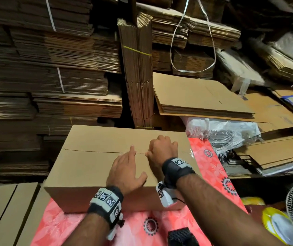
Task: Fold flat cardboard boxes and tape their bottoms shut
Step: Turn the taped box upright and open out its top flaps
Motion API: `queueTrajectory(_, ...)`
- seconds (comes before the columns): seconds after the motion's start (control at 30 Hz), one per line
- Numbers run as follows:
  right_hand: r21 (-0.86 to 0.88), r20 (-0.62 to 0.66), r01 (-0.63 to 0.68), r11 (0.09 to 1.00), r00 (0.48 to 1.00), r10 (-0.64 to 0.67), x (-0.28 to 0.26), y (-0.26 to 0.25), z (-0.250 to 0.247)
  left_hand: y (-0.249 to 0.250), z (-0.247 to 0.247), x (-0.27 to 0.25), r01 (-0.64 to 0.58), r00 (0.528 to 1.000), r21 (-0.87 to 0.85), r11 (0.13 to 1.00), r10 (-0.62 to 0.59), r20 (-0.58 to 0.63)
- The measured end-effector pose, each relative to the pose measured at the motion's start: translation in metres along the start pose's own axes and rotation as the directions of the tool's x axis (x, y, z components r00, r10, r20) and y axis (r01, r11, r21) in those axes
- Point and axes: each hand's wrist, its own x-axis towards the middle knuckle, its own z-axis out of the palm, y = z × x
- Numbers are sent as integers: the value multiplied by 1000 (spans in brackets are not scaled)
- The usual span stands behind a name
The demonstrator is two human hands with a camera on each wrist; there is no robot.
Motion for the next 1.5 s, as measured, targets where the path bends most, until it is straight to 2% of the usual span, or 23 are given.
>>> queueTrajectory(0.13,55,-27,5,998,1000,-3,-3,18,2,-3,2,1,8,1000,15,1000,-8,12)
queueTrajectory(0.2,249,-91,-62,967,992,87,-6,44,2,-5,2,2,20,999,6,1000,-20,27)
queueTrajectory(0.23,404,-90,-113,908,983,162,-7,63,2,-5,1,2,23,999,5,1000,-23,36)
queueTrajectory(0.3,626,-12,-243,741,947,321,-12,107,3,-4,0,2,14,999,7,1000,-15,36)
queueTrajectory(0.4,750,163,-420,510,866,473,-28,163,20,1,-6,1,7,999,2,1000,-7,31)
queueTrajectory(0.47,828,251,-453,331,826,504,-37,177,30,4,-11,-1,8,999,0,1000,-8,36)
queueTrajectory(0.6,904,415,-407,-134,755,508,-47,182,34,8,-16,-2,20,999,-7,1000,-20,47)
queueTrajectory(0.63,898,439,-390,-205,756,486,-46,185,34,8,-16,-3,29,998,-11,1000,-29,52)
queueTrajectory(0.7,882,470,-393,-260,767,437,-42,190,31,7,-16,-3,44,997,-15,999,-43,57)
queueTrajectory(0.77,905,426,-365,-219,769,477,-37,189,20,10,-17,-3,54,997,8,998,-55,60)
queueTrajectory(0.8,939,340,-307,-153,769,541,-34,188,13,13,-17,-2,59,996,28,998,-61,62)
queueTrajectory(0.87,984,75,-155,86,805,588,-26,184,-2,23,-16,0,72,996,52,996,-75,56)
queueTrajectory(0.9,965,-56,-83,249,860,507,-20,177,-8,30,-14,2,72,996,55,996,-75,54)
queueTrajectory(0.93,903,-144,-13,429,933,331,-18,166,-12,39,-10,4,64,996,52,997,-67,58)
queueTrajectory(0.97,800,-172,74,596,979,108,-14,155,-11,50,-5,5,50,996,48,998,-53,66)
queueTrajectory(1.0,655,-134,160,738,986,-96,-13,143,-7,62,3,7,31,996,47,998,-34,80)
queueTrajectory(1.03,466,-57,240,852,969,-241,-12,133,1,75,11,8,16,995,48,999,-21,96)
queueTrajectory(1.07,267,6,298,916,950,-311,-14,125,4,88,20,9,11,994,48,999,-17,105)
queueTrajectory(1.13,23,15,356,934,934,-356,-12,125,14,108,37,11,31,994,51,998,-36,99)
queueTrajectory(1.23,25,34,347,938,937,-348,-5,140,18,122,53,15,36,992,160,987,-54,112)
queueTrajectory(1.33,242,42,288,927,951,-307,-1,165,17,122,58,15,1,989,281,960,-42,141)
queueTrajectory(1.4,436,-24,232,870,969,-246,-6,180,17,119,59,15,1,989,304,953,-46,140)
queueTrajectory(1.5,568,-149,218,793,976,-162,-17,198,31,121,61,14,0,988,325,946,-51,148)
